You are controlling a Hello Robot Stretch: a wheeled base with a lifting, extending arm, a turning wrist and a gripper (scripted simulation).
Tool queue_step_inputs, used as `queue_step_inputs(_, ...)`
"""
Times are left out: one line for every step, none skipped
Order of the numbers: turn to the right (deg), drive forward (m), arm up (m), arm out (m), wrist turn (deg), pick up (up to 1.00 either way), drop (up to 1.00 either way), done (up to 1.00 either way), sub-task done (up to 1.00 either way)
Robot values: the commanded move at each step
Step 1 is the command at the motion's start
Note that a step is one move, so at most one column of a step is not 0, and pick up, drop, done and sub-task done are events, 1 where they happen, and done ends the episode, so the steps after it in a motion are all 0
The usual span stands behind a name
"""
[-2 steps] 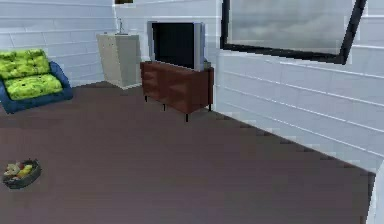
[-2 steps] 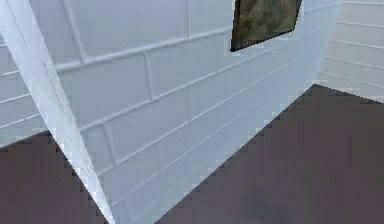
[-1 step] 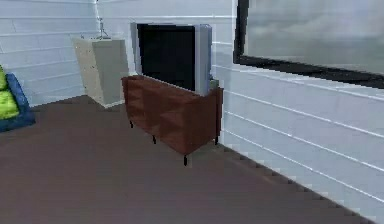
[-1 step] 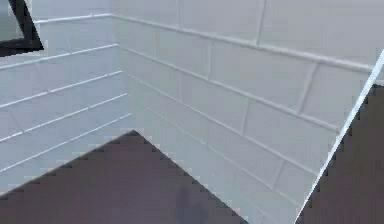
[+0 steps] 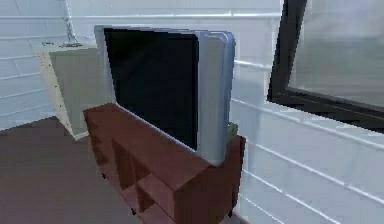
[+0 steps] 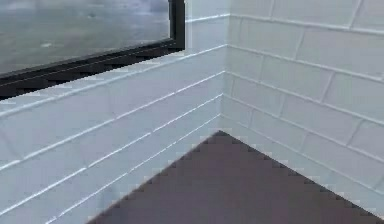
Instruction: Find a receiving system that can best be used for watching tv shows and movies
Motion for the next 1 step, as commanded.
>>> queue_step_inputs(0.0,0.10,0.00,0.00,0.0,0.00,0.00,0.00,0.00)
